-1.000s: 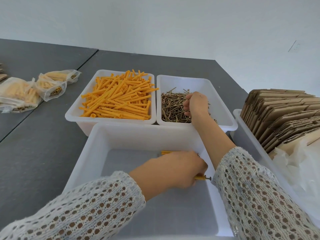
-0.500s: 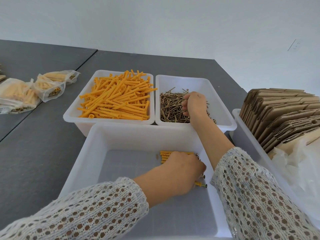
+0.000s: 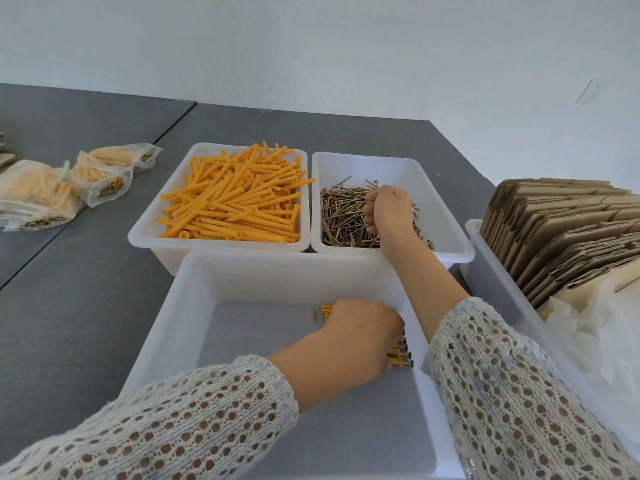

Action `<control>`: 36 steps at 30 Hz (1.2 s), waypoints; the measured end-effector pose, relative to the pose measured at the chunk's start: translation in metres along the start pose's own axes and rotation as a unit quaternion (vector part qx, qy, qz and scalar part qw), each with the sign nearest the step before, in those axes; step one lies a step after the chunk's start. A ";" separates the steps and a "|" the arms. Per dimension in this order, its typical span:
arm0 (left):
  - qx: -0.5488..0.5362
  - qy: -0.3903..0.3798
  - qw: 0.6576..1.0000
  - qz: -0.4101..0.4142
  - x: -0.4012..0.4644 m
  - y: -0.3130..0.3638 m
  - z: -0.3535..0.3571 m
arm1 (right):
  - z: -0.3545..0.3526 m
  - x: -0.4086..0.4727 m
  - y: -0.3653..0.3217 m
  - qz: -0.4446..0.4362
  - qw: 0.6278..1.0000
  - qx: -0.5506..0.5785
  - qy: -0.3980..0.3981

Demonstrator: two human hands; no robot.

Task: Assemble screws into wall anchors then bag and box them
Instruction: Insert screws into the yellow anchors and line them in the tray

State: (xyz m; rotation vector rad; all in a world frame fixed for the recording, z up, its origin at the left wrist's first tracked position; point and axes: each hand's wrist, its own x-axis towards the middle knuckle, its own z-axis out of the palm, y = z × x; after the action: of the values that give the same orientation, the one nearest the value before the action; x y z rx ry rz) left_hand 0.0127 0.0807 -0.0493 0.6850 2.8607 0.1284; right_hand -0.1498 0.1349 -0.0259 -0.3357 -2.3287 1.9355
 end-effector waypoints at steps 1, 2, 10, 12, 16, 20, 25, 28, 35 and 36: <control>0.001 0.003 1.000 -0.003 0.000 0.000 0.000 | 0.000 0.000 0.000 0.000 1.000 -0.001 0.000; 0.002 0.006 1.000 -0.004 0.000 0.000 -0.001 | 0.000 0.000 0.000 -0.002 1.000 -0.003 -0.001; -0.048 0.093 0.994 -0.016 0.004 -0.005 -0.007 | -0.001 0.001 0.004 -0.021 0.999 -0.024 -0.018; -0.045 0.132 0.990 -0.033 0.007 -0.011 -0.010 | -0.002 0.001 0.004 -0.024 0.999 -0.031 -0.026; -0.039 0.230 0.971 -0.058 0.008 -0.028 -0.019 | -0.002 0.000 0.007 -0.044 0.996 -0.068 -0.042; -0.028 0.324 0.943 -0.076 0.007 -0.042 -0.032 | -0.001 0.000 0.009 -0.092 0.985 -0.135 -0.055; 0.003 0.372 0.918 -0.140 0.005 -0.065 -0.045 | -0.001 0.002 0.012 -0.089 0.971 -0.215 -0.046; 0.019 0.355 0.908 -0.221 0.003 -0.086 -0.049 | 0.002 -0.001 0.012 -0.105 0.947 -0.292 -0.081; 0.045 0.289 0.901 -0.320 0.003 -0.110 -0.045 | 0.007 -0.005 0.012 -0.138 0.881 -0.418 -0.173; 0.044 0.294 0.901 -0.315 0.003 -0.111 -0.044 | 0.007 -0.005 0.012 -0.140 0.876 -0.425 -0.178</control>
State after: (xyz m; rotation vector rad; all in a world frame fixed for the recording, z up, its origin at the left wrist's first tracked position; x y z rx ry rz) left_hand -0.0485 -0.0182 -0.0208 -0.3739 3.5059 0.1200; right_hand -0.1449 0.1288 -0.0382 0.3349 -3.1292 0.7943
